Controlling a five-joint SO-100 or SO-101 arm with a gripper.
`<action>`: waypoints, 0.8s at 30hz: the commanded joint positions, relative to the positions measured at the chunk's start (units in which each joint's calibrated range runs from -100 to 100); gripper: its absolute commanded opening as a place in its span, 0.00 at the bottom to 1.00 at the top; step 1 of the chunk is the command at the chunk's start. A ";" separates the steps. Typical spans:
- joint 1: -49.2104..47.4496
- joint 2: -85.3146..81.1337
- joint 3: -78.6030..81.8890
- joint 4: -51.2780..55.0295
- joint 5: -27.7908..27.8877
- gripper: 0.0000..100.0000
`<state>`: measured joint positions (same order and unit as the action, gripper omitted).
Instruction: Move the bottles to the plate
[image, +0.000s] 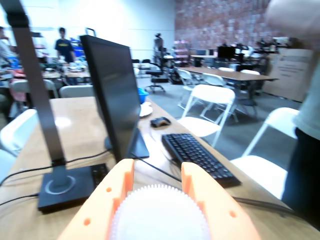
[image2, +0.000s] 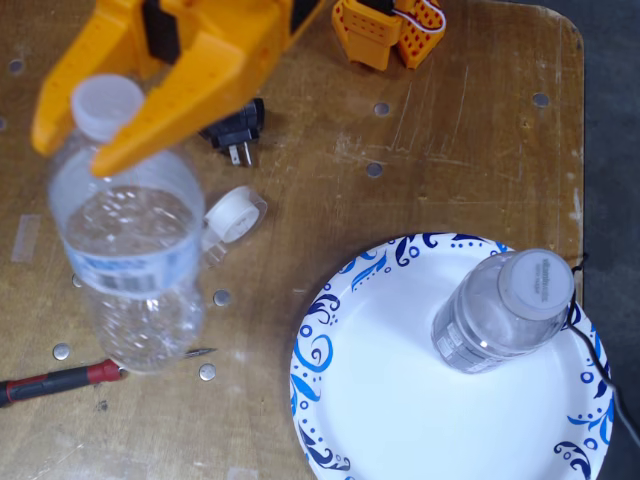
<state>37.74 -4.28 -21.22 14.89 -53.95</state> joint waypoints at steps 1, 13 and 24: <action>-6.20 4.45 -10.40 1.73 -0.31 0.01; -17.95 7.48 -1.03 1.99 -0.31 0.01; -22.05 -1.88 24.38 -5.15 -3.02 0.01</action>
<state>17.32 0.08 -2.07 14.72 -55.82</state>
